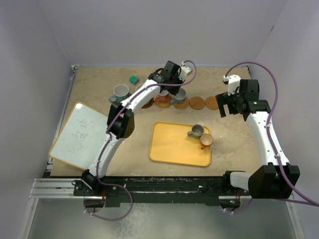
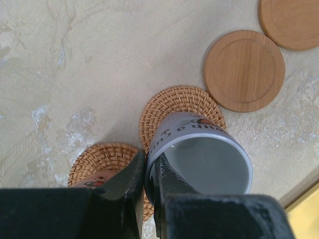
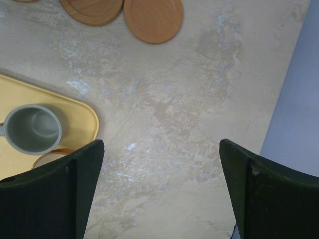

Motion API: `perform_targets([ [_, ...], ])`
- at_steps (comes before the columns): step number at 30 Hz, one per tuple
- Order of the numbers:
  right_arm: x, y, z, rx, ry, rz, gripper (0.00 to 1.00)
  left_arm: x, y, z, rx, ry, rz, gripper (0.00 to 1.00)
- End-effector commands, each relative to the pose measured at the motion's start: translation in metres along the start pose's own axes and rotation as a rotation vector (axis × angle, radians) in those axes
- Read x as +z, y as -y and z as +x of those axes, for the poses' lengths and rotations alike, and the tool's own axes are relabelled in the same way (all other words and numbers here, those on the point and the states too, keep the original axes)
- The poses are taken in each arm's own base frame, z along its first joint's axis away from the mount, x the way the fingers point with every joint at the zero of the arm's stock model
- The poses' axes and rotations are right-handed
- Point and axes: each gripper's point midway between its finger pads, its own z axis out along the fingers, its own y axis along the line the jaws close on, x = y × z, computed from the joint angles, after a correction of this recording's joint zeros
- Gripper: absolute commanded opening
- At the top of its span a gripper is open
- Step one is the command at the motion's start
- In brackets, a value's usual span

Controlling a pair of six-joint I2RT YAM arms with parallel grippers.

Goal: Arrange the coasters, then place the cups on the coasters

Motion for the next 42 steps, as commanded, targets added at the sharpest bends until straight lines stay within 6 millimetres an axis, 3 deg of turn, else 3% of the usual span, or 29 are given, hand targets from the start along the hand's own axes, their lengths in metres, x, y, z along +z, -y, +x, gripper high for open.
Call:
perform_targets([
  [1,-0.003,0.007,-0.005,-0.004,0.026,0.03,1.0,-0.011,0.004,-0.042,0.008,0.127,0.021,0.03],
  [15,-0.002,0.007,-0.005,-0.005,0.025,0.028,1.0,-0.003,0.005,-0.031,0.024,0.091,0.025,0.03],
  [28,-0.002,0.006,-0.005,-0.005,0.026,0.026,1.0,-0.033,0.009,-0.06,0.043,0.152,0.028,0.03],
  [42,-0.001,0.006,-0.005,-0.004,0.02,0.023,1.0,-0.028,0.008,-0.049,0.049,0.118,0.017,0.03],
])
